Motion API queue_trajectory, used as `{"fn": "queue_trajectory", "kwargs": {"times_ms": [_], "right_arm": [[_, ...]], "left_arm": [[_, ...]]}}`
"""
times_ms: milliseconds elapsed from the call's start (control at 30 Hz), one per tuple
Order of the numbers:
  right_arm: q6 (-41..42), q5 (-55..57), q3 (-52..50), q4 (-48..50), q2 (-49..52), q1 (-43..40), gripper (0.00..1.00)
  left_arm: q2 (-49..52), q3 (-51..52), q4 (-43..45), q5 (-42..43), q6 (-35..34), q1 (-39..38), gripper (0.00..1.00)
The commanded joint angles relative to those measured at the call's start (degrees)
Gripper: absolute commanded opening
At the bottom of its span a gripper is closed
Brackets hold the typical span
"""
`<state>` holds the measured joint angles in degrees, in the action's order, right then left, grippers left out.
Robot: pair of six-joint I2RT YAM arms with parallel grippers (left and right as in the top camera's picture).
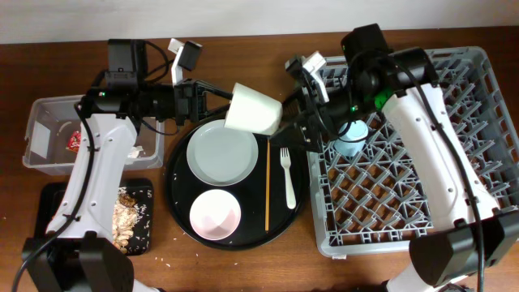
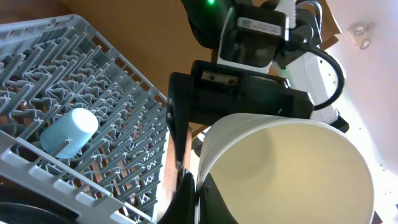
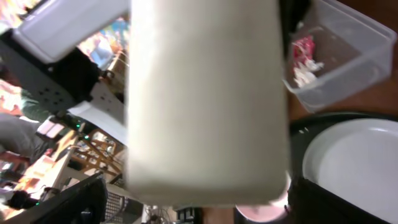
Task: Sort waste into correct bins and load items into the dishwasher rack
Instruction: 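Lift the cream cup and pass it to the right gripper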
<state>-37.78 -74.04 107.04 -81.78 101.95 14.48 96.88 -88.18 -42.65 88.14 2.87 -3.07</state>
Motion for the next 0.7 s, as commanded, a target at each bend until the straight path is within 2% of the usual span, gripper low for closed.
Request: {"fn": "queue_trajectory", "kwargs": {"times_ms": [0,233,433,533,667], "right_arm": [[-1.0,-5.9,0.9,0.9,-0.4,0.5,0.93],[-1.0,-9.0,0.9,6.5,-0.4,0.5,0.77],[-1.0,-9.6,0.9,8.8,-0.4,0.5,0.75],[-1.0,-9.6,0.9,8.8,-0.4,0.5,0.48],[-1.0,-9.6,0.9,9.8,-0.4,0.5,0.42]], "left_arm": [[-0.2,-0.3,0.2,-0.1,1.3,0.1,0.00],[-0.2,-0.3,0.2,-0.1,1.3,0.1,0.00],[-0.2,-0.3,0.2,-0.1,1.3,0.1,0.00],[-0.2,-0.3,0.2,0.0,1.3,0.1,0.00],[-0.2,-0.3,0.1,-0.1,1.3,-1.0,0.01]]}}
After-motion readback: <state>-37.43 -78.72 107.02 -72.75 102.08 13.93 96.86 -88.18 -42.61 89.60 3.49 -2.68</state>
